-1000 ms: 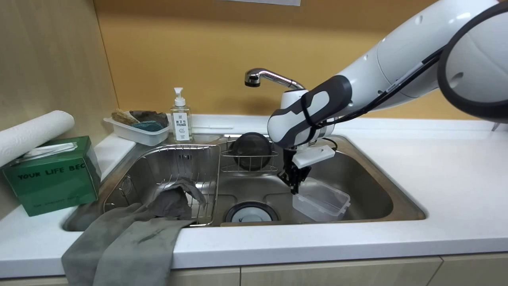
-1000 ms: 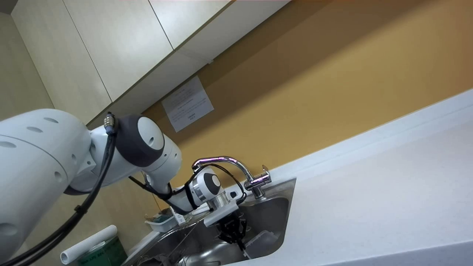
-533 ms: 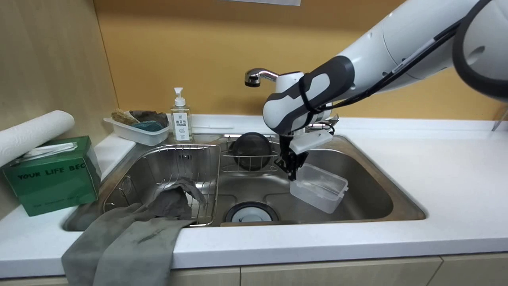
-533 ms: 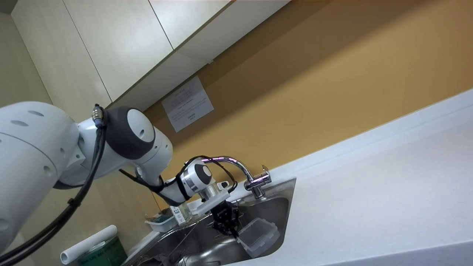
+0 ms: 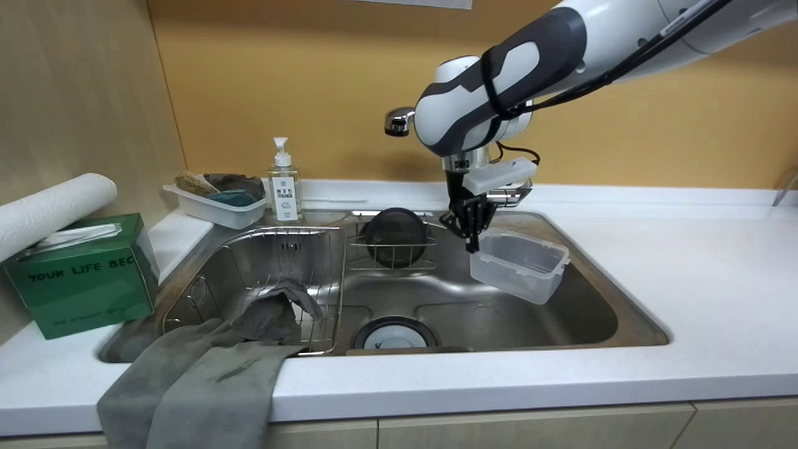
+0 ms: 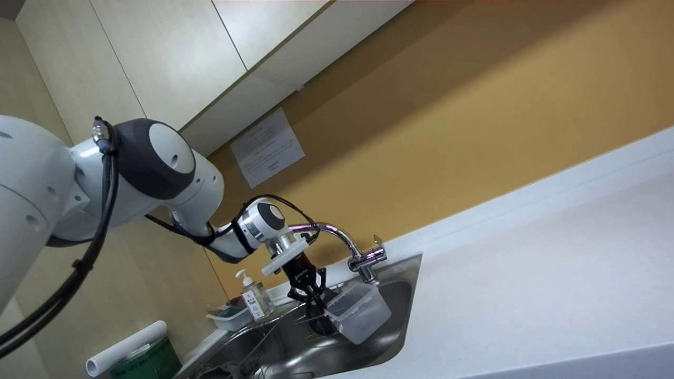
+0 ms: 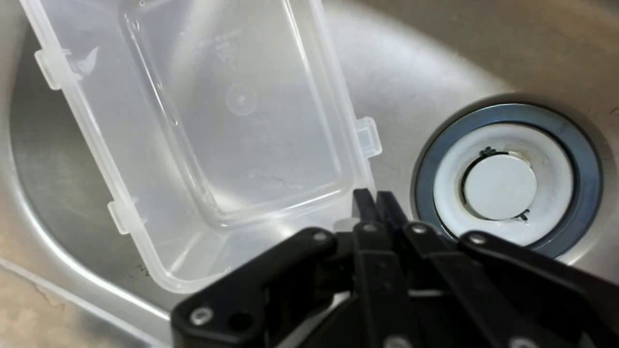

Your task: Take the bowl out of the sink

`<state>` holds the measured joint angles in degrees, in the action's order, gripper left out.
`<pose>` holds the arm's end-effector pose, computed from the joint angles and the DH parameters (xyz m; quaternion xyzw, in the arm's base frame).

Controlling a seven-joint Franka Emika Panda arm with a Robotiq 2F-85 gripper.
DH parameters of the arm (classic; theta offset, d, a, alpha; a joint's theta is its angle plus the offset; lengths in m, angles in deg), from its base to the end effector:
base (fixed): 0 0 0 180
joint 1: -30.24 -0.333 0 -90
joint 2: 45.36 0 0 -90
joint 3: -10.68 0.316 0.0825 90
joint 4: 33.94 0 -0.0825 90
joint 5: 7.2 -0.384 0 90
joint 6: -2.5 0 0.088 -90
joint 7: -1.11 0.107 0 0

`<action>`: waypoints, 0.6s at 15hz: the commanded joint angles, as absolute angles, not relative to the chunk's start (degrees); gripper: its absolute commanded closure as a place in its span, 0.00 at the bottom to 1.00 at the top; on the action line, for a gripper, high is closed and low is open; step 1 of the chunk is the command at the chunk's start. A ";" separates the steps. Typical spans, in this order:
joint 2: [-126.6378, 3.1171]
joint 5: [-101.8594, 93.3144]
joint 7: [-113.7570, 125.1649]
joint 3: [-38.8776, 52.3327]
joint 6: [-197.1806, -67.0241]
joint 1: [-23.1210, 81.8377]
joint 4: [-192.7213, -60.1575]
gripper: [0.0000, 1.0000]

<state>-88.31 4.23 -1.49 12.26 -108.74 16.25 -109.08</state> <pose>0.7065 0.1783 0.2844 0.9757 0.1949 -0.0497 0.0871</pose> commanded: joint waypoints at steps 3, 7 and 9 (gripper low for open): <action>-80.28 3.27 3.03 11.75 -105.07 19.14 -115.42 0.99; -74.76 0.34 4.19 11.53 -105.97 23.14 -120.93 0.99; -71.95 -1.92 4.24 11.35 -107.36 25.46 -124.35 0.99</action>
<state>-78.02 0.82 2.19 11.50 -105.57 22.93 -117.21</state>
